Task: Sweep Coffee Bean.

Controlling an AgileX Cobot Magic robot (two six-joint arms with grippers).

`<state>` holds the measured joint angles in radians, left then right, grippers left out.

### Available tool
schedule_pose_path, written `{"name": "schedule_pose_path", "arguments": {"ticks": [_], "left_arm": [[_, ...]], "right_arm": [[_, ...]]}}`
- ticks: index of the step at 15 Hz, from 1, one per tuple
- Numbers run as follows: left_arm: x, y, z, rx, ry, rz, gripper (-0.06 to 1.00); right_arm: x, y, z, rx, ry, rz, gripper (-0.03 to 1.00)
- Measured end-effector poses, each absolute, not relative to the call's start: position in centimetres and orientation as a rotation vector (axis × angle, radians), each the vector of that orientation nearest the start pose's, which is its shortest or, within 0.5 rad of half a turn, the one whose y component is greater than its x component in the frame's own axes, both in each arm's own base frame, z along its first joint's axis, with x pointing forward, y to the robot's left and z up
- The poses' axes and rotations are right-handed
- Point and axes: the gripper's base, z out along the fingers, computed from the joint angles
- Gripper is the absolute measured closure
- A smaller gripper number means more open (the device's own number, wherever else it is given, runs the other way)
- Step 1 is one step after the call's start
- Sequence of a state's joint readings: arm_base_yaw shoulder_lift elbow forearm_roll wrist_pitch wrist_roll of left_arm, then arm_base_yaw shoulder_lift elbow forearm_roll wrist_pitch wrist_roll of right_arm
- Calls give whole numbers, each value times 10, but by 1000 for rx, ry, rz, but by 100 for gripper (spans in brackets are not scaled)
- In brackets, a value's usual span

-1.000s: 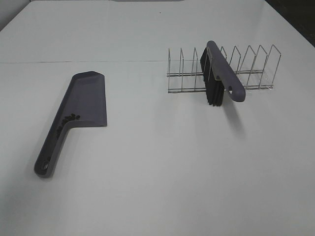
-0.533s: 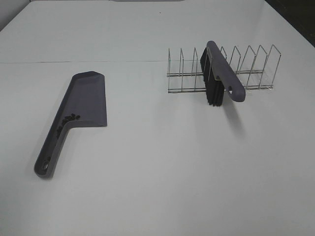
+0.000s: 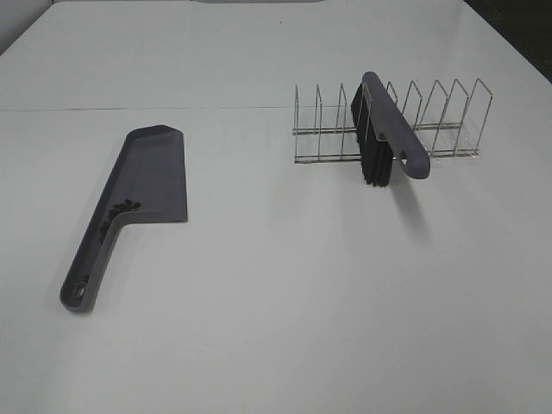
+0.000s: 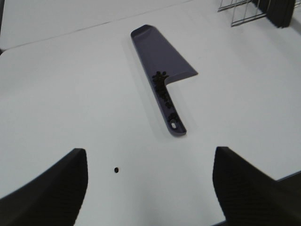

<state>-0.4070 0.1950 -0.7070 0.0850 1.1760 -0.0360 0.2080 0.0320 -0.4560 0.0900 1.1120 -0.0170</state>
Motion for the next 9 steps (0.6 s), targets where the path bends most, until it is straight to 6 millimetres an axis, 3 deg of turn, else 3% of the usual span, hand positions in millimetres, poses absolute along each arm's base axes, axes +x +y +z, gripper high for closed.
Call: {"name": "schedule_pose_path", "arguments": {"ticks": [3,4,9], "left_arm": [[5,1,303,450,2110,-194,26],[11,-6,282,498,2155,-217,26],[13,-7,281,547,2124,-198,26]], "right_arm": [[0,8,261,-248,2162,220,17],[0,8,261,-248,2162,220,18],[0,8,261,-248,2162,220,18]]}}
